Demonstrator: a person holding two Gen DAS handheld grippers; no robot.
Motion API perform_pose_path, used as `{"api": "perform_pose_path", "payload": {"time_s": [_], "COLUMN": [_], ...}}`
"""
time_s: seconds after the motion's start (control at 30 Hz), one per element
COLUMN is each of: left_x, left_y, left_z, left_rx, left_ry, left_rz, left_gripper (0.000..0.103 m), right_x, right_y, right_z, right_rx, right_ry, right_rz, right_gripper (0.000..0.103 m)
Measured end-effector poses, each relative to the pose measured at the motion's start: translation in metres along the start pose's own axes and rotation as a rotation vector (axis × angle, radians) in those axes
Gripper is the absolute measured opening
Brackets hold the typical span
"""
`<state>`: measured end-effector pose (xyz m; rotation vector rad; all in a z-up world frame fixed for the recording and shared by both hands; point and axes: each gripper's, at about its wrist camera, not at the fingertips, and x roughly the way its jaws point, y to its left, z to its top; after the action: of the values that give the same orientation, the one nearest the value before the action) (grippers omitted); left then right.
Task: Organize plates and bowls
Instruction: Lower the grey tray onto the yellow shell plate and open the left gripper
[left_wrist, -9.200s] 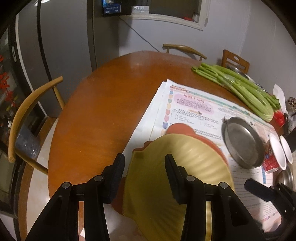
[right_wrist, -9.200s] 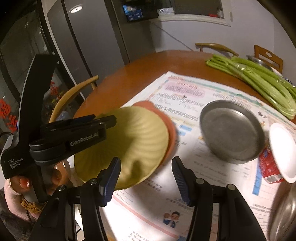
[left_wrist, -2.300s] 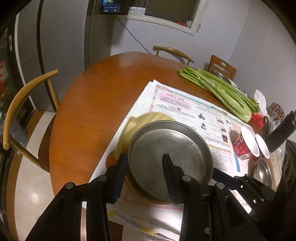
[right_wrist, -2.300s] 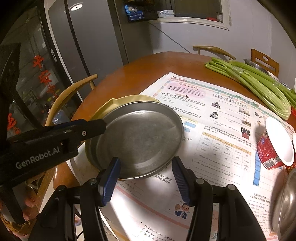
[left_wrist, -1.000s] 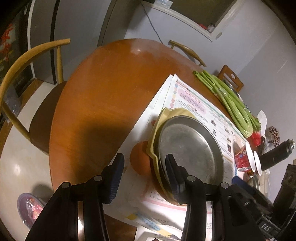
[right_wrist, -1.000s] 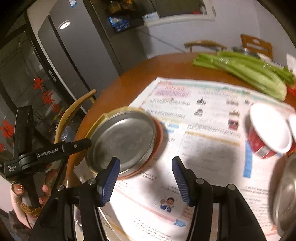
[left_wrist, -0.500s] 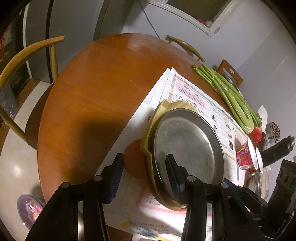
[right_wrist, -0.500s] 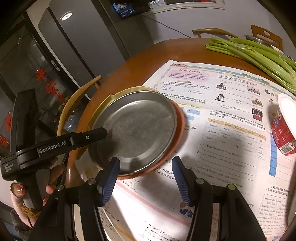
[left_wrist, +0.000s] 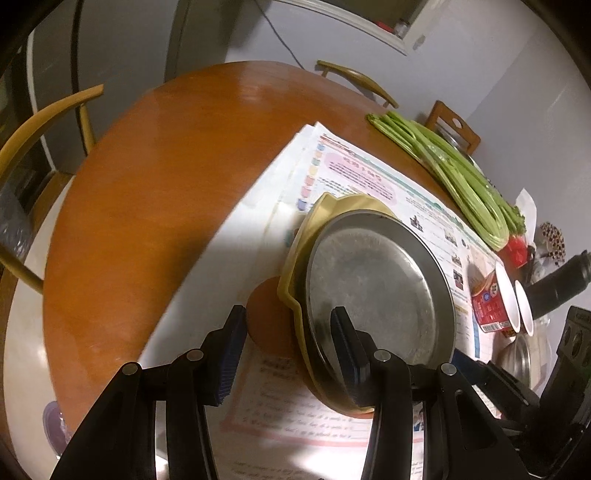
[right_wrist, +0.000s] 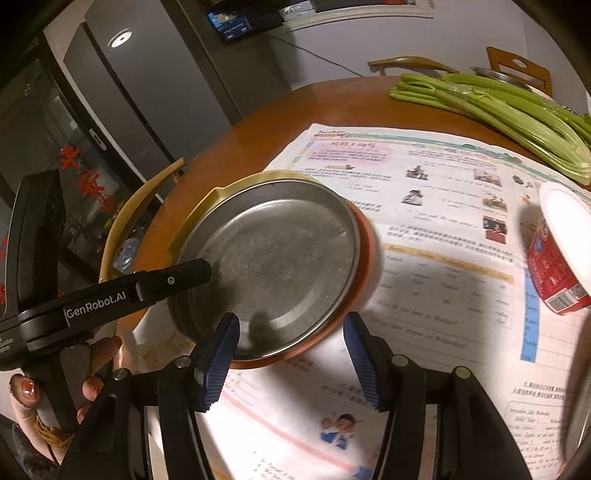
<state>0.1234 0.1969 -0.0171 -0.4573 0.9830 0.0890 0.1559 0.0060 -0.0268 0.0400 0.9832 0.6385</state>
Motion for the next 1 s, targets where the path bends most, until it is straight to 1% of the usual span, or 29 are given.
{"api": "perform_pose_path", "payload": {"time_s": [0.47, 0.7, 1.0], "left_x": [0.025, 0.031, 0.032], "left_y": [-0.043, -0.051, -0.049], "left_z": [0.014, 0.016, 0.017], "left_rx": [0.07, 0.075, 0.041], "left_ry": [0.03, 0.03, 0.026], "left_rz": [-0.004, 0.002, 0.004], "left_gripper": [0.048, 0.048, 0.048], "right_x": [-0.008, -0.009, -0.009], "right_y": [-0.038, -0.045, -0.049], "right_z": [0.013, 0.016, 0.019], "right_rx": [0.031, 0.032, 0.023], "right_ry": [-0.038, -0.051, -0.055], "right_rz": [-0.077, -0.098, -0.125], "right_gripper": [0.059, 0.059, 0.059]}}
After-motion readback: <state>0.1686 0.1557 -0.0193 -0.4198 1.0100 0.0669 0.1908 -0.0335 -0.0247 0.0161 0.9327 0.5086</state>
